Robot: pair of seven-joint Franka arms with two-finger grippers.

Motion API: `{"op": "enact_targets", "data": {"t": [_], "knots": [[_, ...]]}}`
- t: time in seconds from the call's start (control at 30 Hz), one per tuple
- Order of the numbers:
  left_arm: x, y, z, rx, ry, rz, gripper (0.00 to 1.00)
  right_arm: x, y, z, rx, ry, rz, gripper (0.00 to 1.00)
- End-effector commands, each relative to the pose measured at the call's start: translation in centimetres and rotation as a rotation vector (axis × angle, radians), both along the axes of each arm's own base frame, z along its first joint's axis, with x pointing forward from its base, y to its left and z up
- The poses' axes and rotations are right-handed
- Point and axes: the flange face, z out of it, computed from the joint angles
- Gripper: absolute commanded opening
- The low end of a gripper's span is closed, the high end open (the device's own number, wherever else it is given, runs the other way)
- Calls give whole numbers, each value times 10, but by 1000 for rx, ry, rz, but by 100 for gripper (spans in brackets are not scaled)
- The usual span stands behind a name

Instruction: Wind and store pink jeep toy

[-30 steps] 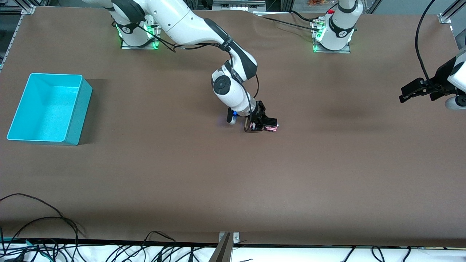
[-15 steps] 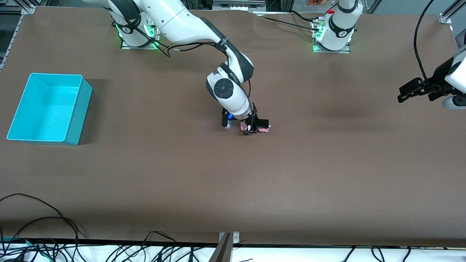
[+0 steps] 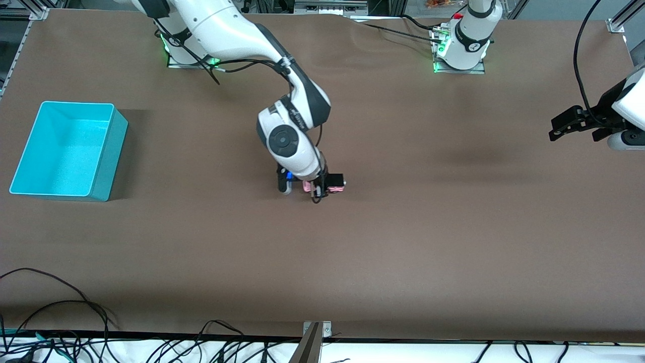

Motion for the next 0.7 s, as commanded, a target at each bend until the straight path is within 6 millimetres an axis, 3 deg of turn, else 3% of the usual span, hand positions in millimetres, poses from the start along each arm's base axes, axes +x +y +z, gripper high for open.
{"op": "enact_targets", "data": {"t": [0.0,0.33,0.67], "knots": [[2,-2,5,1,-7,-32,100,28,-42,43,11,1,27,23],[2,-12,5,15,-7,-59,100,60,-131,97,114,90,205,23],[1,-14,4,15,-1,-64,100,61,-192,128,113,164,379,23]]}}
